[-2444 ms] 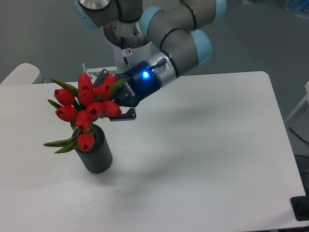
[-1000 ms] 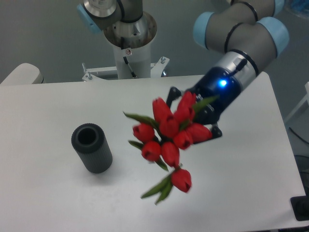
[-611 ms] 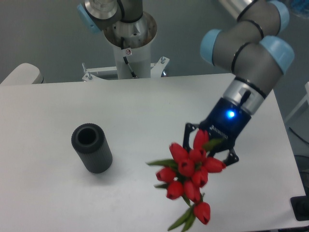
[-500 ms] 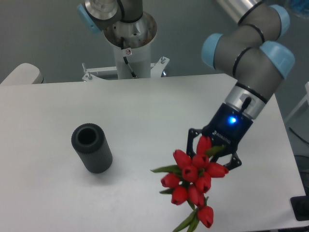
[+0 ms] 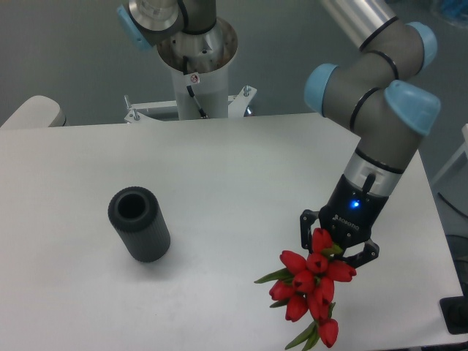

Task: Pick up the flowers from the vase
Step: 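Carry the tulip bunch away from the vase and lower it, then hold the tulips in the closed gripper beside the table edge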

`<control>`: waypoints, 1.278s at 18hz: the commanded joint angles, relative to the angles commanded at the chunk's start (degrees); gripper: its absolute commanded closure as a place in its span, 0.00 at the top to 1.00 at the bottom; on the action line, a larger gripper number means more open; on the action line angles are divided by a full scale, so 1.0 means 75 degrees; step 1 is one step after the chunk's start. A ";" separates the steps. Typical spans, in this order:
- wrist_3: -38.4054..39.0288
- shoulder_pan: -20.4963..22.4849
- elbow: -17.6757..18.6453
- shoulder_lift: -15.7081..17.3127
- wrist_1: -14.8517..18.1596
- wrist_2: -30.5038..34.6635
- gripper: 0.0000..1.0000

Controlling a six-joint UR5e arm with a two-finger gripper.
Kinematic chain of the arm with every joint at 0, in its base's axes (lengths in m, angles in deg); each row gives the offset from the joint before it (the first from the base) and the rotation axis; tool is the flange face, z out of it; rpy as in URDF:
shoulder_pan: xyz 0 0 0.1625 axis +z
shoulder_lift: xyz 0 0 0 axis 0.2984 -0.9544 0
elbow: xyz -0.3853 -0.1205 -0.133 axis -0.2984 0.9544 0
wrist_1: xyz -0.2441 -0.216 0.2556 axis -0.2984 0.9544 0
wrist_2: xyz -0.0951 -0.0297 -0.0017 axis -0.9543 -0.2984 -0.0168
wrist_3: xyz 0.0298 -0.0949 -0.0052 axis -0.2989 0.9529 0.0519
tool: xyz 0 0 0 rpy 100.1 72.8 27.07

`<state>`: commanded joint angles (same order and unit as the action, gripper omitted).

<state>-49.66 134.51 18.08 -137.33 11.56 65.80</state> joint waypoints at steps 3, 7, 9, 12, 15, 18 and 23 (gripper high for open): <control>-0.0316 -0.0070 -0.0047 0.0023 0.0433 0.0632 0.00; -0.0889 -0.0328 -0.0082 -0.0093 0.0529 0.1617 0.00; -0.1323 -0.0468 -0.0094 -0.0141 0.0575 0.2003 0.00; -0.1571 -0.0621 -0.0094 -0.0164 0.0634 0.2555 0.00; -0.1793 -0.0656 -0.0082 -0.0176 0.0762 0.2767 0.00; -0.2121 -0.0715 -0.0094 -0.0187 0.0927 0.3071 0.00; -0.2508 -0.0762 -0.0176 -0.0363 0.0927 0.3189 0.00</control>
<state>-68.47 128.80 16.77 -140.05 18.52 89.72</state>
